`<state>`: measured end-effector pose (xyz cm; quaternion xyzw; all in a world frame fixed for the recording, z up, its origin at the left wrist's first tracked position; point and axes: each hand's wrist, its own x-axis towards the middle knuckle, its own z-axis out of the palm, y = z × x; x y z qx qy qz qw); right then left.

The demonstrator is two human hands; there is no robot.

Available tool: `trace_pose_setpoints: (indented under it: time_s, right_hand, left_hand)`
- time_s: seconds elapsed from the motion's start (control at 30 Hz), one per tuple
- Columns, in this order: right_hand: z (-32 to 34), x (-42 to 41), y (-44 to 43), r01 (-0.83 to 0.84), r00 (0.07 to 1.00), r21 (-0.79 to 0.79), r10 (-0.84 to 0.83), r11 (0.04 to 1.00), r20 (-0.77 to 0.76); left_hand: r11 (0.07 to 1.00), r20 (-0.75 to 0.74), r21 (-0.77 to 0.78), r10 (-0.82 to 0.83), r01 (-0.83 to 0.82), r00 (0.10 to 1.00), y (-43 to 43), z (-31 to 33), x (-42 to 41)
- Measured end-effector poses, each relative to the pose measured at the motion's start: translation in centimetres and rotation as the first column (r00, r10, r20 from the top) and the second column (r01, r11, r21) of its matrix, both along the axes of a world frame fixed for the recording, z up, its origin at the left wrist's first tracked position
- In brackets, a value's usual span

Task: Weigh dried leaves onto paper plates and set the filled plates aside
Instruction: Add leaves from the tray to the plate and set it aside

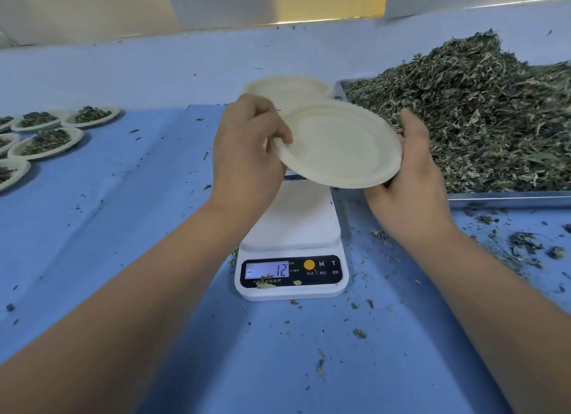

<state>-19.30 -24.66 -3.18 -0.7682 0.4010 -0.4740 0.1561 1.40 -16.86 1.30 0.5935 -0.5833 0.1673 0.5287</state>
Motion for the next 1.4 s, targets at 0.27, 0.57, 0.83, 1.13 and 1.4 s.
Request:
trace_pose_setpoints:
  time_s: [0.27,0.57,0.83,1.13,1.4]
  right_hand:
    - [-0.2,0.8,0.7,-0.176,0.983,-0.25,0.16,0.952,-0.085]
    - [-0.5,1.1,1.1,-0.201,0.96,-0.212,0.149,0.956,-0.237]
    - [-0.5,1.4,1.8,-0.201,0.901,-0.044,0.167,0.979,-0.399]
    - [-0.3,0.9,1.8,-0.058,0.934,-0.097,0.019,0.994,-0.356]
    - [-0.2,-1.1,-0.7,0.269,0.795,-0.213,-0.342,0.939,-0.502]
  left_hand:
    - [0.99,-0.216,0.13,-0.028,0.057,0.976,3.4,-4.1,2.9]
    - [0.947,-0.615,0.214,-0.061,0.241,0.786,3.8,-4.7,5.4]
    - [0.933,-0.786,0.233,0.016,0.272,0.618,3.6,-5.7,7.3]
    - [0.972,-0.937,0.065,-0.018,0.225,0.348,3.2,-5.5,7.7]
    - [0.946,-0.977,-0.008,-0.077,0.324,0.199,3.1,-5.2,5.8]
